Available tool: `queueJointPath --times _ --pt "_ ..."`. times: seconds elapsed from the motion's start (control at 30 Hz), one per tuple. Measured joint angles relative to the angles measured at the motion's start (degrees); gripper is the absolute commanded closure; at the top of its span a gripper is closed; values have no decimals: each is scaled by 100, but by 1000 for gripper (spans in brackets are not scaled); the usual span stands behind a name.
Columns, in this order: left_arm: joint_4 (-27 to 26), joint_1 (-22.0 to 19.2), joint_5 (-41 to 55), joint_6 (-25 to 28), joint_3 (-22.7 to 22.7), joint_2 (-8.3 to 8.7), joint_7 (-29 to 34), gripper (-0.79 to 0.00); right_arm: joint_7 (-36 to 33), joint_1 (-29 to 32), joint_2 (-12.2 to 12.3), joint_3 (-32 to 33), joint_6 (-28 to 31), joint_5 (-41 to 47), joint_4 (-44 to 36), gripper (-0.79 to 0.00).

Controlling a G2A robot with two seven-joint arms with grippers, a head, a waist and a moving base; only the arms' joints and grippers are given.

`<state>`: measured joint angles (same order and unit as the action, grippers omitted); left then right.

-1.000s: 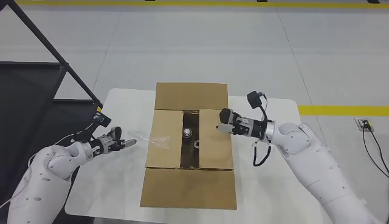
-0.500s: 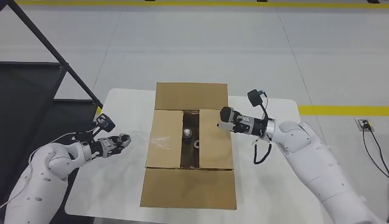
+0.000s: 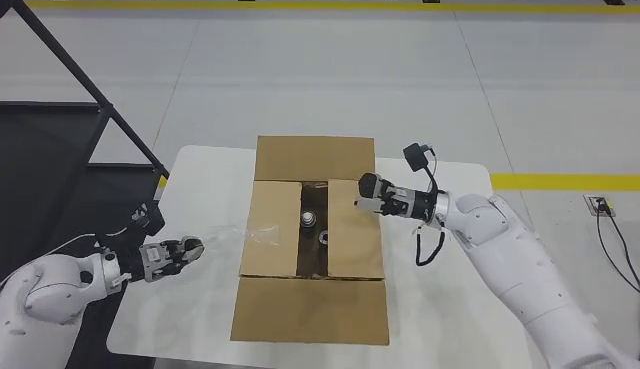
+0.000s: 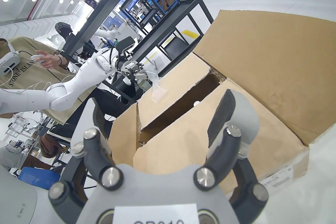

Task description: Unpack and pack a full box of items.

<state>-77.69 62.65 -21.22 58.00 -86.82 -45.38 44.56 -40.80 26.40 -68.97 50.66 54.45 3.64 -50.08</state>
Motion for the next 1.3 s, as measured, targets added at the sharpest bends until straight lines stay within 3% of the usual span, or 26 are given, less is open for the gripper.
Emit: queueJointPath --times 0.07,0.2,0.37,0.8,0.93,1.1,1.3 --pt "-191 221 546 0 -104 136 260 0 -46 -40 -19 -32 31 59 54 -785" --pt "-484 662 1382 0 -143 477 170 0 -137 -129 -62 -101 86 166 191 -785" --pt "-680 910 2574 0 0 799 173 0 -197 -195 -100 -148 169 281 364 -785" --pt "-696 921 2481 -28 3 789 136 0 -324 -207 -126 -158 356 510 658 -785" --pt "-705 1002 3234 -233 9 790 -38 0 -353 -171 -118 -140 355 547 686 -785" --pt "-506 756 4456 -728 13 855 644 0 -403 -145 -113 -119 355 615 720 -785" --pt "-453 466 4903 -1391 158 863 1276 0 -453 -101 -93 -62 355 669 721 -785"
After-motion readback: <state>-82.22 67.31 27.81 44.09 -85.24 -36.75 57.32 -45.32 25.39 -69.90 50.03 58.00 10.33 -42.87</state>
